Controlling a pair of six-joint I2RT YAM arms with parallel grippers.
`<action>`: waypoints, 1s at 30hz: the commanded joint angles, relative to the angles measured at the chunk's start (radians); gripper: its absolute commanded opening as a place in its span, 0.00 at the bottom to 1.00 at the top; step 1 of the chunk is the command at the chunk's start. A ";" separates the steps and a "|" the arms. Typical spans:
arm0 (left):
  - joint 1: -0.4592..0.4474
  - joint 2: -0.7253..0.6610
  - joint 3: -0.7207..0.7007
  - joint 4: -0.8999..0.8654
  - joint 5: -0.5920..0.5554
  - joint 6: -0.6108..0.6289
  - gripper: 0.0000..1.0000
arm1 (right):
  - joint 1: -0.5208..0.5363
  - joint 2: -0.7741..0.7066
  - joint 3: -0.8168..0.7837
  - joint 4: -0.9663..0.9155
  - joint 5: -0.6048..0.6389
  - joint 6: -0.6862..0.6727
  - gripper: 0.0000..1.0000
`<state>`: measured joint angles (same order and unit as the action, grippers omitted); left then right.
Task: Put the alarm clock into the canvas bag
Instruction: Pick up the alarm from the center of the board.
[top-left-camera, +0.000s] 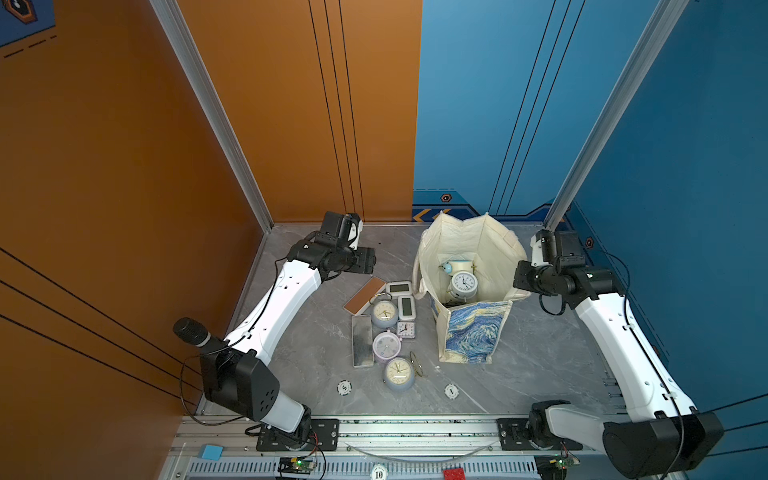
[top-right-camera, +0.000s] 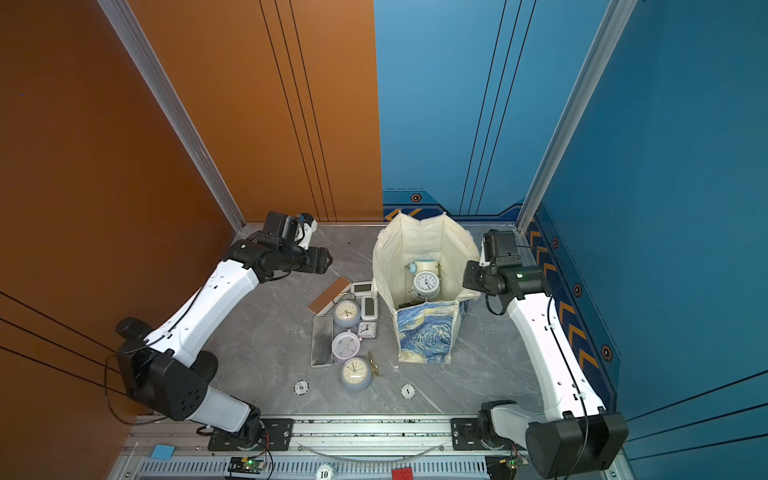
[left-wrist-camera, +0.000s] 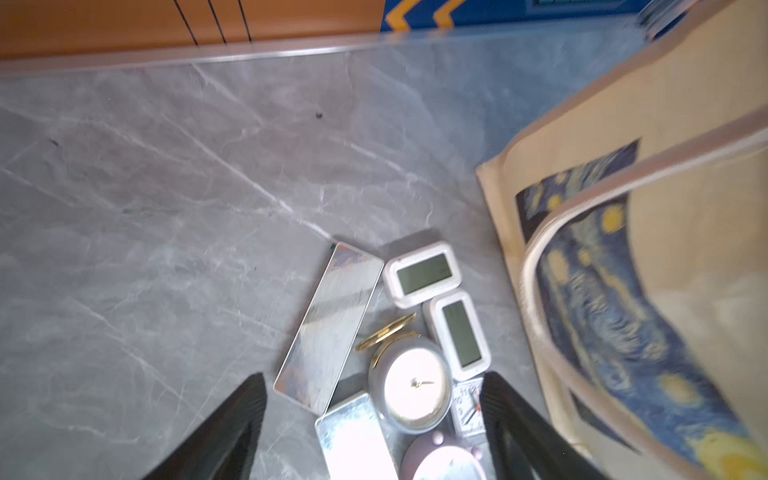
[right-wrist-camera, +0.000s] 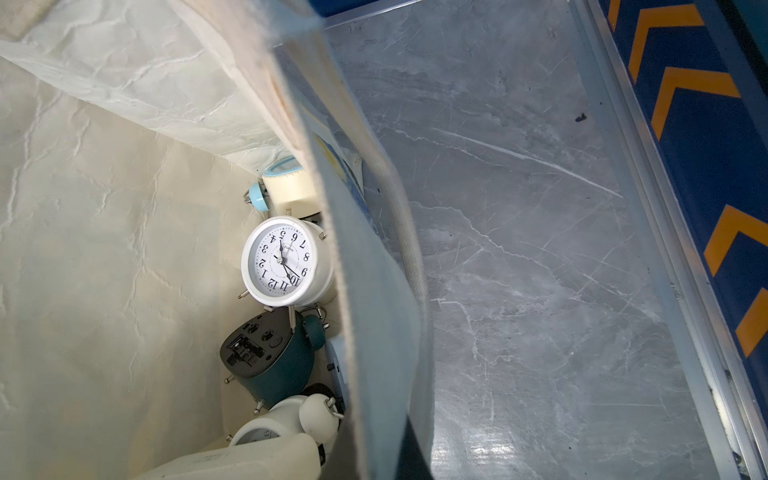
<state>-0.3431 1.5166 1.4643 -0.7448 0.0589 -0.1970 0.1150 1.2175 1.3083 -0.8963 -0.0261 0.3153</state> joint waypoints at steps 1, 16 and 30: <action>0.003 -0.025 -0.077 -0.073 -0.049 -0.051 0.81 | 0.009 0.010 0.017 0.013 -0.001 0.010 0.09; -0.113 -0.059 -0.338 -0.077 -0.155 -0.316 0.81 | 0.017 0.022 0.005 0.021 0.004 0.004 0.09; -0.185 0.098 -0.374 -0.029 -0.154 -0.408 0.85 | 0.017 0.037 0.008 0.023 0.005 -0.004 0.09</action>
<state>-0.5247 1.5909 1.1088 -0.7849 -0.0906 -0.5777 0.1253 1.2438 1.3083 -0.8776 -0.0257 0.3149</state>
